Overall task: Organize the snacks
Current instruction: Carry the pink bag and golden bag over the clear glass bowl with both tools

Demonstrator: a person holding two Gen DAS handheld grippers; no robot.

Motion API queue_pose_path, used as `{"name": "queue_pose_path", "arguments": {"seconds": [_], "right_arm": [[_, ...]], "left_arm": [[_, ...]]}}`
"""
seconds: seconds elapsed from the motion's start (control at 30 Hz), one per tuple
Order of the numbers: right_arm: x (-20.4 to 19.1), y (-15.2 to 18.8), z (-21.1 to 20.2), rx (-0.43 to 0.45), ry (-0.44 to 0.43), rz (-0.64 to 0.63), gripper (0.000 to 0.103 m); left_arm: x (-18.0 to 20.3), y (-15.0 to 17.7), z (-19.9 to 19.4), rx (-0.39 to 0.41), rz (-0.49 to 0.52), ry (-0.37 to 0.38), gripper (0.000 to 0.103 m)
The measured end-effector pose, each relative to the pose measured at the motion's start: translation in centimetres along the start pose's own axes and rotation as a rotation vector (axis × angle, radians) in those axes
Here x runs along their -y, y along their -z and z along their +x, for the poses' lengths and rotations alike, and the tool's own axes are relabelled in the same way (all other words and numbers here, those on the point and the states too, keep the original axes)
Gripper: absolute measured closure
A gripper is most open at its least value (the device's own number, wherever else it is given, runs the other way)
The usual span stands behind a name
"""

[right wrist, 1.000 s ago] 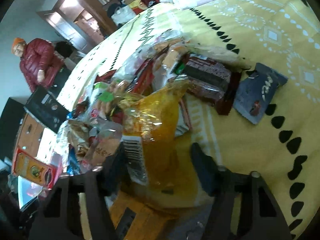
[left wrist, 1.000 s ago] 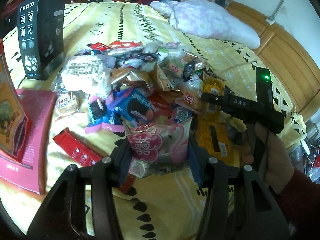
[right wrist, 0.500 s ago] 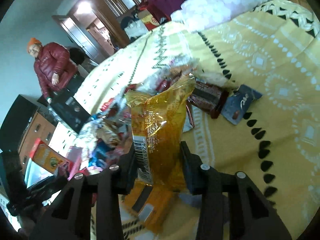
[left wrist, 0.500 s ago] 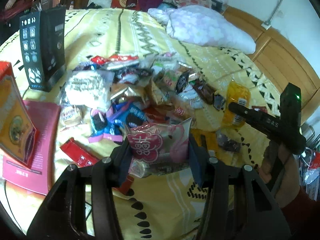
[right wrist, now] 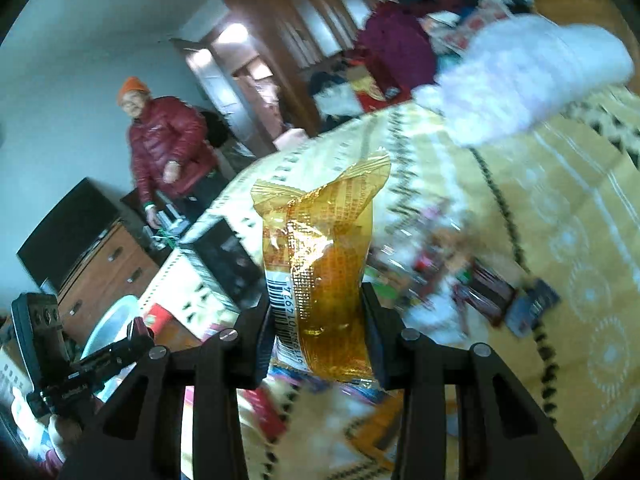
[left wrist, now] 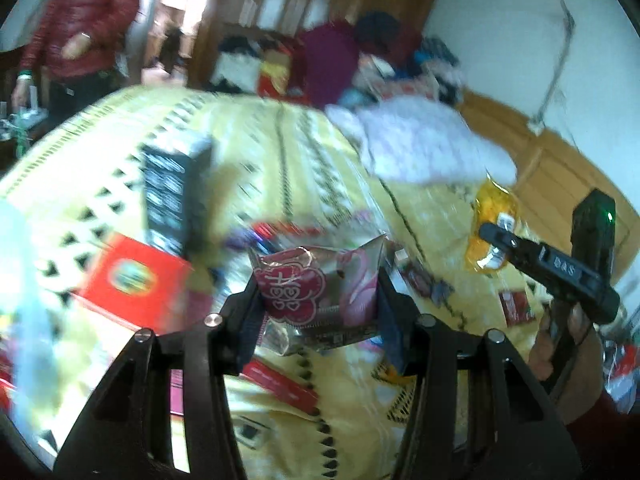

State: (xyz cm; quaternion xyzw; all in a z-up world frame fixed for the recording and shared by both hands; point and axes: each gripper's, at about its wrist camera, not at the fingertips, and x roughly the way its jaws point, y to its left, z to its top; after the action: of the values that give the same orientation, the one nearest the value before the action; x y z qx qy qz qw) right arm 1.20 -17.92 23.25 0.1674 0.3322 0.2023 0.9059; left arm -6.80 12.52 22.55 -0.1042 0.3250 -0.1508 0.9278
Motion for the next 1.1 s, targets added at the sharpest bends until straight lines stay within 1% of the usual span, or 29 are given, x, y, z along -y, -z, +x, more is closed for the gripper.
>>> {"name": "queue_pose_path", "arguments": {"seconds": [0.1,0.17,0.27,0.3,0.33,0.4,0.47,0.53,0.63,0.8,0.97,1.1], "right_arm": [[-3.9,-1.6,0.7,0.007,-0.058,-0.058,0.06],[-7.4,-2.5,1.7,0.005,-0.103,-0.109,0.06],[-12.9,-3.5,3.2,-0.006,-0.18,-0.175,0.06],[-14.4,-3.8,3.8,-0.013,-0.206,-0.189,0.06],[-16.8,-4.1,4.7,-0.026,-0.249,-0.206,0.06],[-20.0,-4.2,6.1,-0.048,-0.307,-0.226,0.06],[-24.2,-3.9,8.0,-0.086,-0.375,-0.253,0.06],[-27.2,-3.4,9.4,-0.117,-0.416,-0.278,0.06],[-33.1,-1.8,12.5,-0.187,-0.481,-0.331,0.06],[-39.6,1.4,16.2,-0.274,-0.54,-0.401,0.06],[-42.9,3.8,19.0,-0.326,-0.574,-0.424,0.061],[-43.6,4.5,20.1,-0.347,-0.581,-0.426,0.061]], "left_arm": [[-3.3,-1.8,-3.5,0.076,-0.046,-0.07,0.051],[-5.6,-2.5,-5.5,0.115,-0.084,-0.124,0.051],[-10.5,-3.4,-9.2,0.176,-0.163,-0.211,0.051],[-11.5,-3.4,-9.8,0.183,-0.182,-0.232,0.051],[-13.6,-3.4,-11.0,0.195,-0.225,-0.269,0.051],[-16.5,-3.1,-12.3,0.209,-0.279,-0.318,0.051],[-18.5,-2.6,-12.9,0.217,-0.324,-0.374,0.051],[-20.8,-1.8,-13.5,0.224,-0.378,-0.418,0.051],[-23.2,-0.7,-13.8,0.219,-0.435,-0.474,0.051],[-25.7,0.4,-14.3,0.203,-0.494,-0.522,0.051],[-27.5,1.0,-14.4,0.183,-0.515,-0.544,0.051],[-28.4,1.2,-14.8,0.174,-0.523,-0.546,0.051]]}}
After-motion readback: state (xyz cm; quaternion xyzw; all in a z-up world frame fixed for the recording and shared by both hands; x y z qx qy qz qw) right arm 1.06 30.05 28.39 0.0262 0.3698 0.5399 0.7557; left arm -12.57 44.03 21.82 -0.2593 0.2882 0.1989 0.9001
